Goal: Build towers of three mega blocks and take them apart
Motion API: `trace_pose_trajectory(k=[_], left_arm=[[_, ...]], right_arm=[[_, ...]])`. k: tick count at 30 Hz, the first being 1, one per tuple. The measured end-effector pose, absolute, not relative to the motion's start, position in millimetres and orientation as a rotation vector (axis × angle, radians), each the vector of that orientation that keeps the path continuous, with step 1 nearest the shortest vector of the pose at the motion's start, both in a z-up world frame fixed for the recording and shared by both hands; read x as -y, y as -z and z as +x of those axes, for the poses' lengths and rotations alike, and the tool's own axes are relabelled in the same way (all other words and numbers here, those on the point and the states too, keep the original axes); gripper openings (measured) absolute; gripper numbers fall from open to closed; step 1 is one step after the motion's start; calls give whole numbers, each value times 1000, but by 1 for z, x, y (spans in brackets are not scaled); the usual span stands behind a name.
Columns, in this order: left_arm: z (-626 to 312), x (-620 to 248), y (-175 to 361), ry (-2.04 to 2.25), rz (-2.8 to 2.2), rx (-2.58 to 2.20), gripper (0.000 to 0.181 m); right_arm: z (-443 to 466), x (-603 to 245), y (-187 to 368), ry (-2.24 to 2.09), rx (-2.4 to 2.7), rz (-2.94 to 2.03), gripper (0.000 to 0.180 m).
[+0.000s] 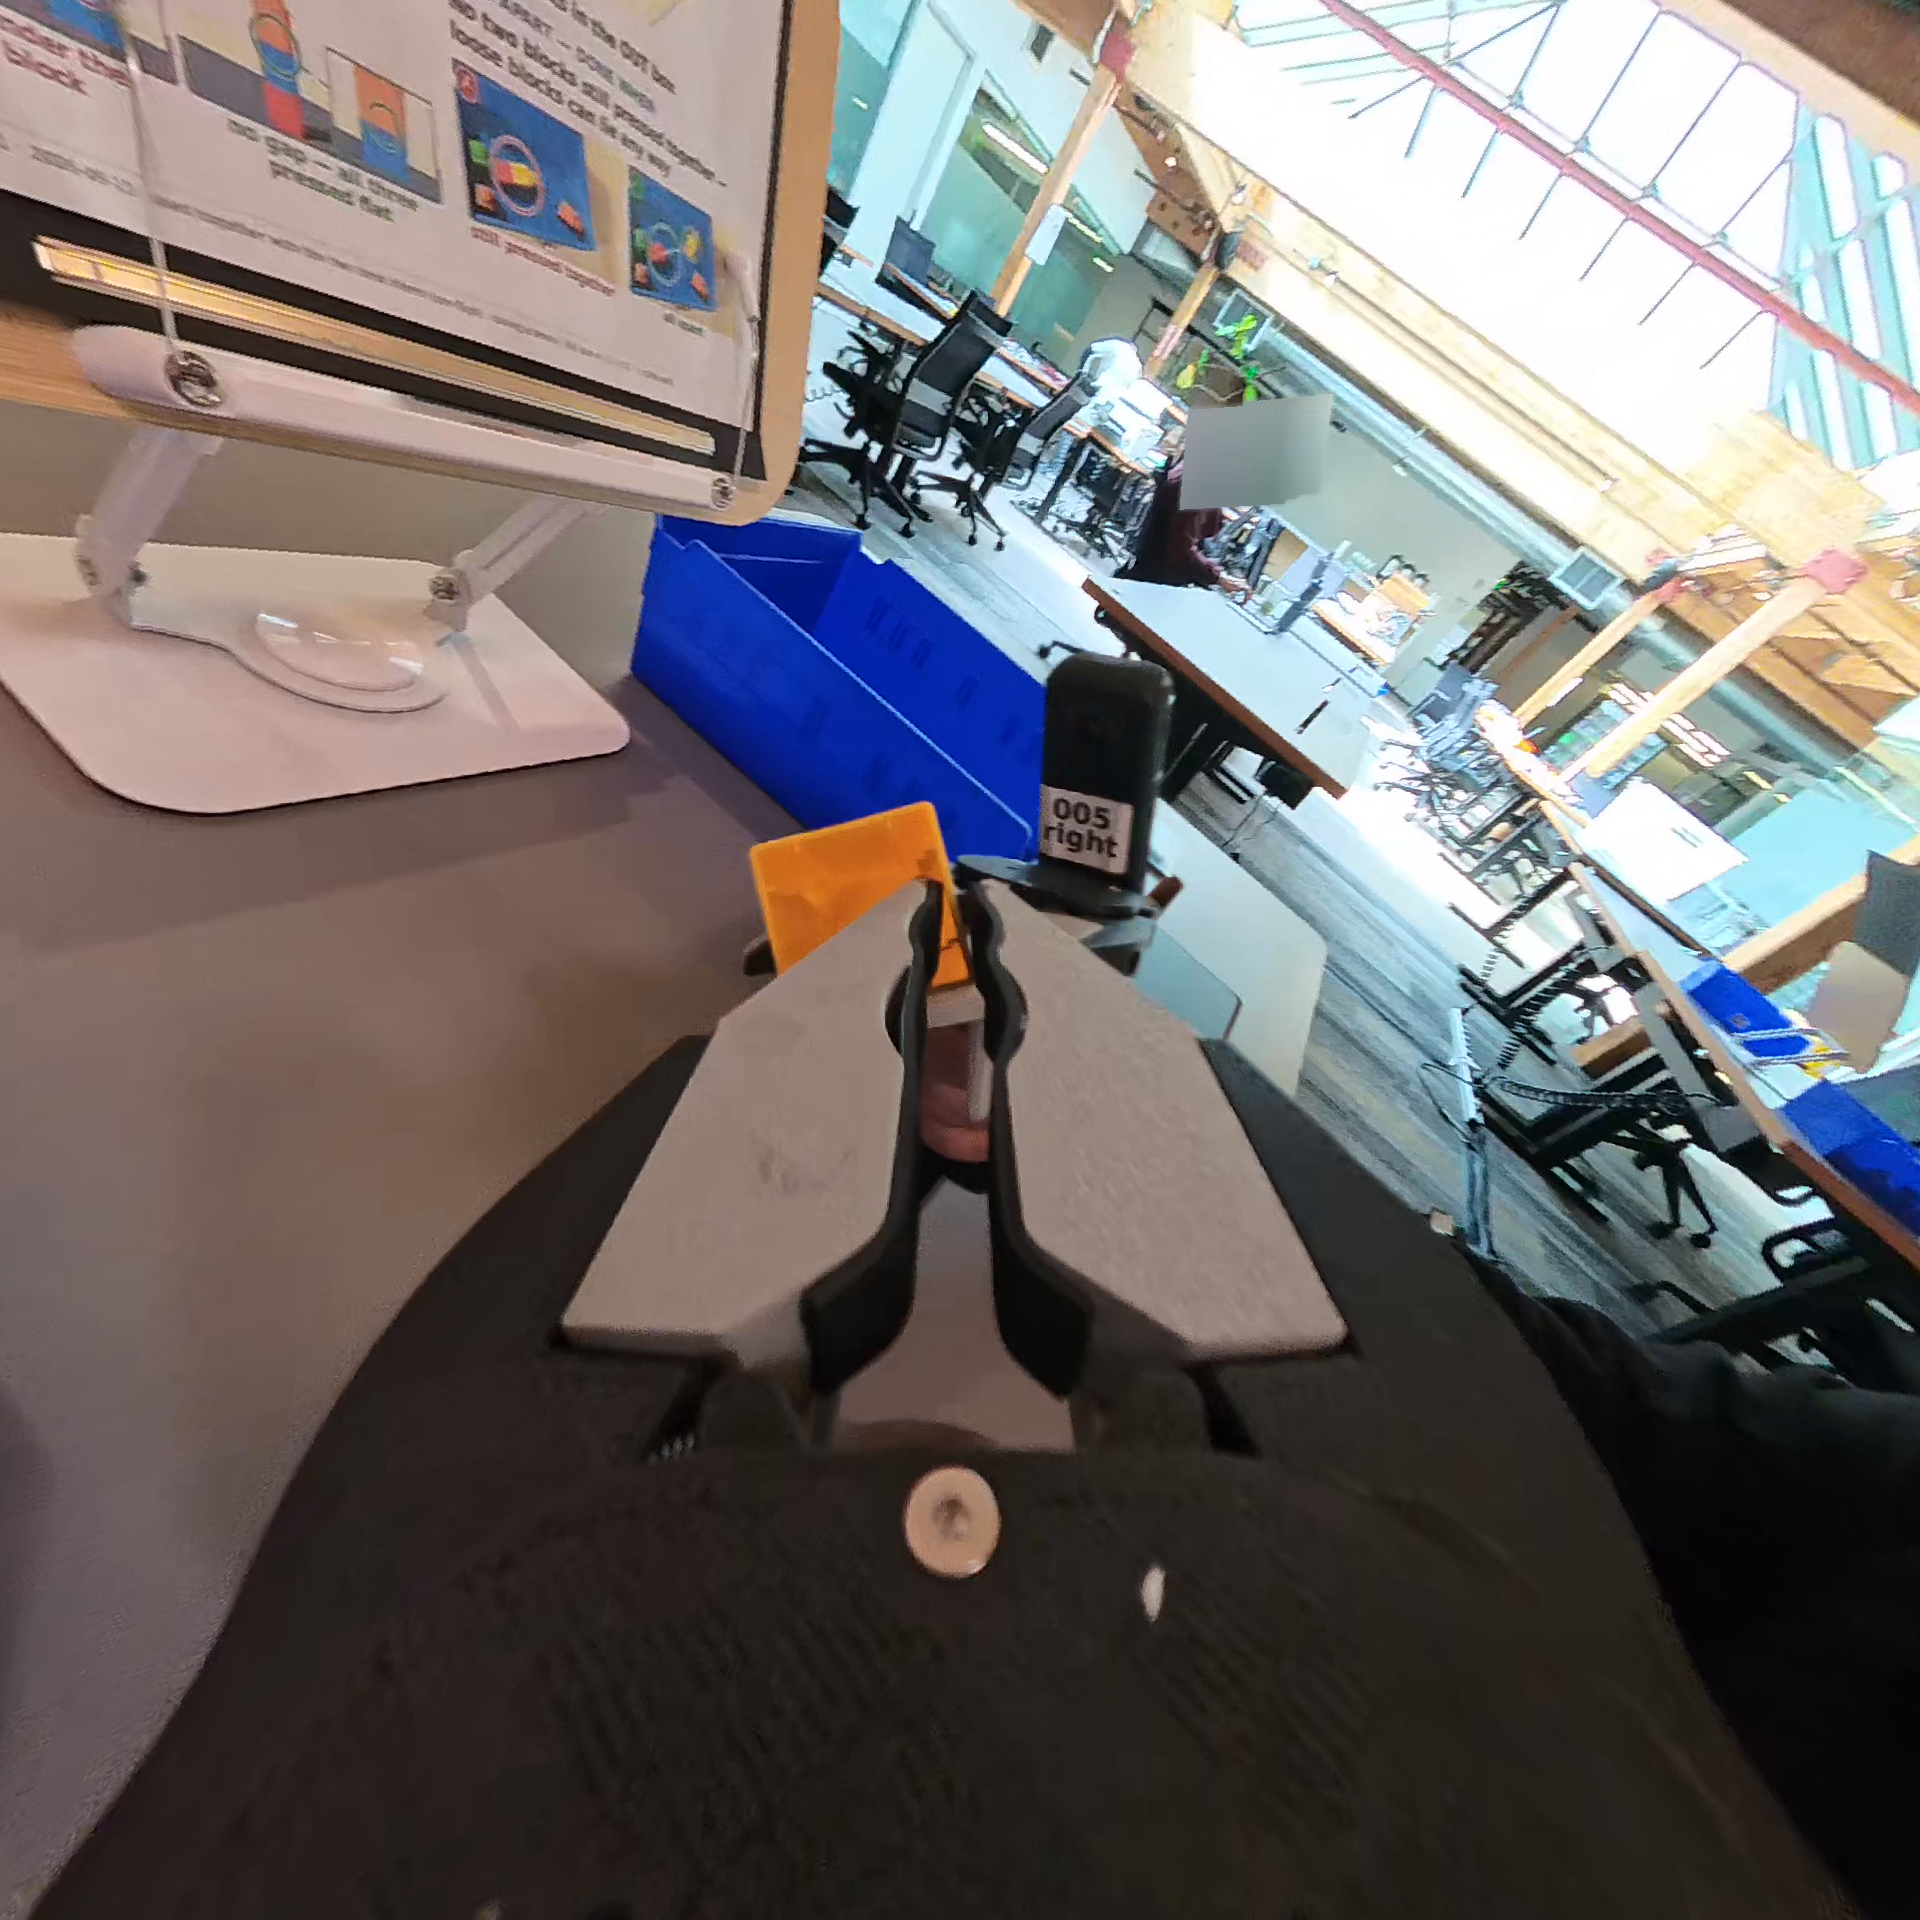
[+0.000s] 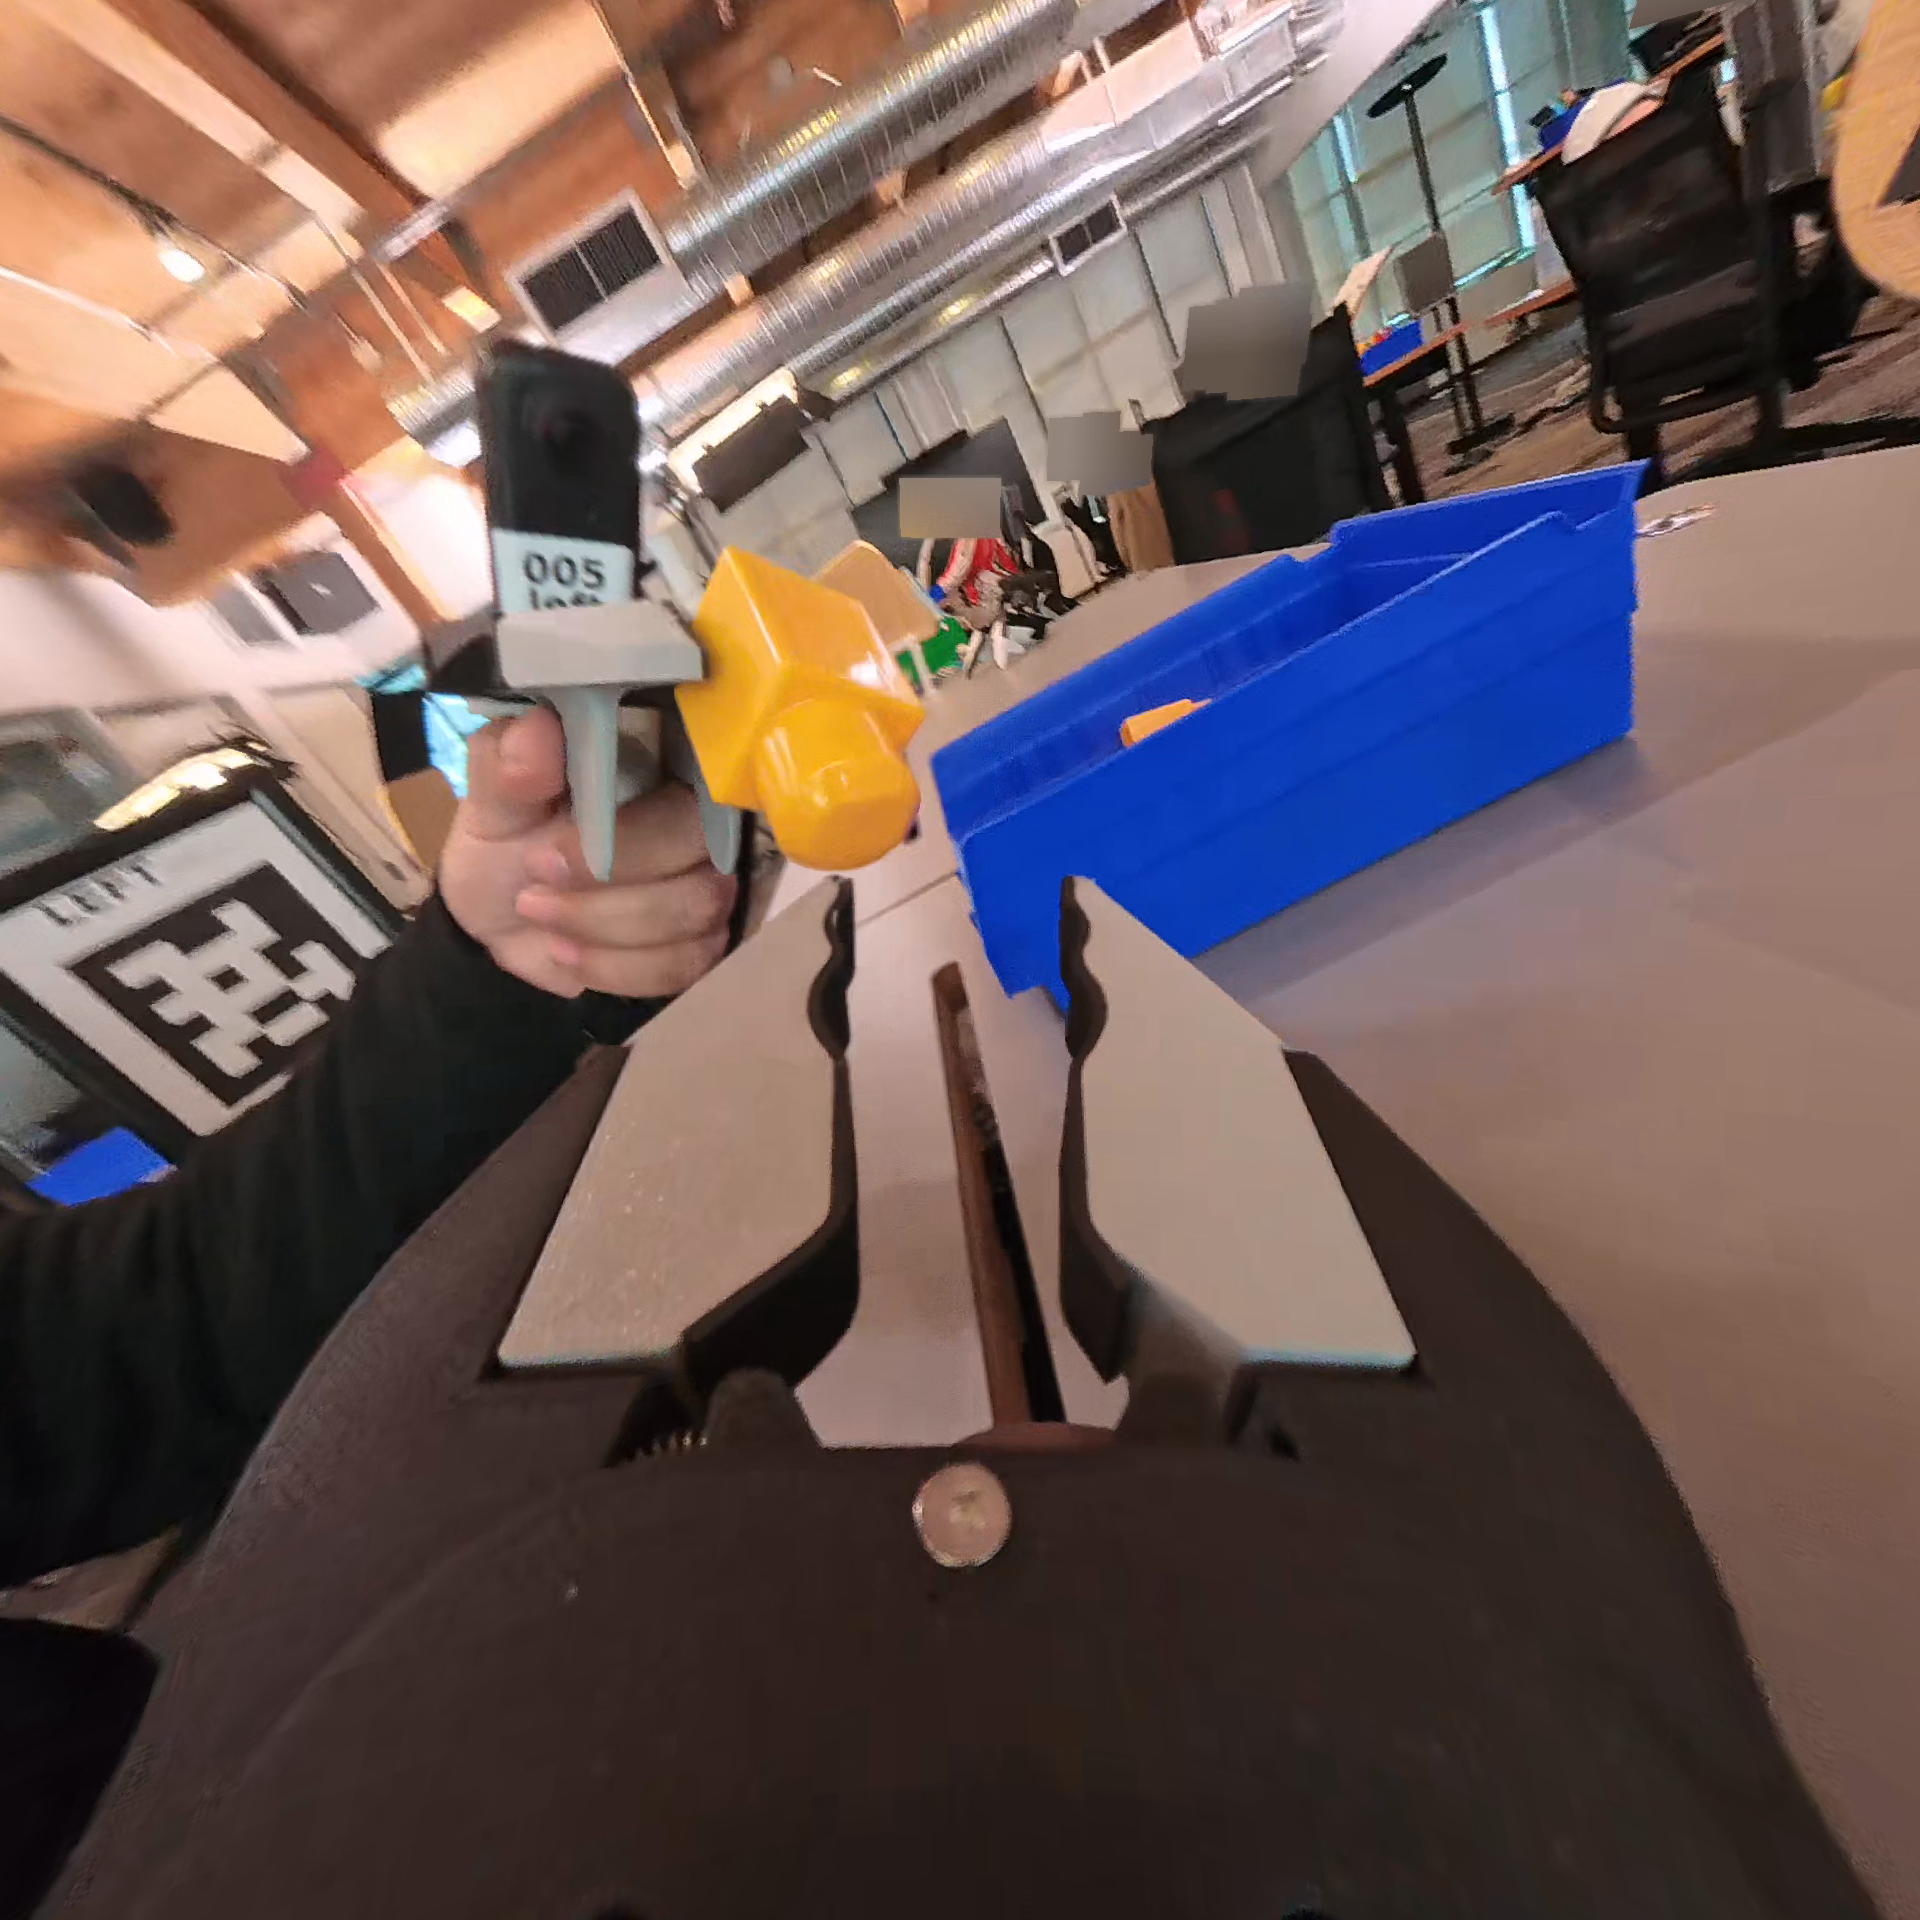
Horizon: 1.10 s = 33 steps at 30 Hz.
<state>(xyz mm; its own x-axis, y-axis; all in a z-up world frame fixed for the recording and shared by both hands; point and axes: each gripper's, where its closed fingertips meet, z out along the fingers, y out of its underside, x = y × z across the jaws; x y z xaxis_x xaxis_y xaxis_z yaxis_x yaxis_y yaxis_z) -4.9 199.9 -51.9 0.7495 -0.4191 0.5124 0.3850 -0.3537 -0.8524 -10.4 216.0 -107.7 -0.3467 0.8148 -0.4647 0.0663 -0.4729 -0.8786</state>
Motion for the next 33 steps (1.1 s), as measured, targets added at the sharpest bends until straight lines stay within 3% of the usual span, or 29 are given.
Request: trace_pose_trajectory(k=[6,16,28,33], left_arm=[[-4,-201,55,856,-1734,-15,2],[3,-202,61,960,-1706,6,0],[-5,-199,71,976,-1715,18,1],[-16,-198,66,961,-1689,55,11]], right_arm=[[-2,-197,86,-2114,1169,-1229,43],[-2,-197,88,-2153,1157,-1242,32],[-9,-197,103,-1947,1271,-1301,25],[-10,-203,105,-1908,1256,-1333,25]])
